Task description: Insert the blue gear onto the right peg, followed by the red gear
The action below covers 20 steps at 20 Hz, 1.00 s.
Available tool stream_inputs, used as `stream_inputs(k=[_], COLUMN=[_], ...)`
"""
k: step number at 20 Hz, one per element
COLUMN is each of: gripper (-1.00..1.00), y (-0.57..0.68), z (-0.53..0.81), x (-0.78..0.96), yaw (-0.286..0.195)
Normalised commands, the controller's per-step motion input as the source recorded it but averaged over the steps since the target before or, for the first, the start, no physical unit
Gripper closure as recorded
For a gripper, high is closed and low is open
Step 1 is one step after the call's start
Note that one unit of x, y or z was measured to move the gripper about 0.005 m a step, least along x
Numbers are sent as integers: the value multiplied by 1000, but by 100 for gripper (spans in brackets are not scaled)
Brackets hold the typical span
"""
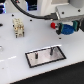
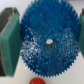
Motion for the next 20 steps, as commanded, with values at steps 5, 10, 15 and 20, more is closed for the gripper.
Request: stream_inputs(k=[5, 10, 15, 20], gripper=[100, 100, 100, 100], y=[-381, -334, -243, -140], z=[355, 221, 68, 13], x=[689, 706, 718, 583], yaw=[0, 0, 0, 0])
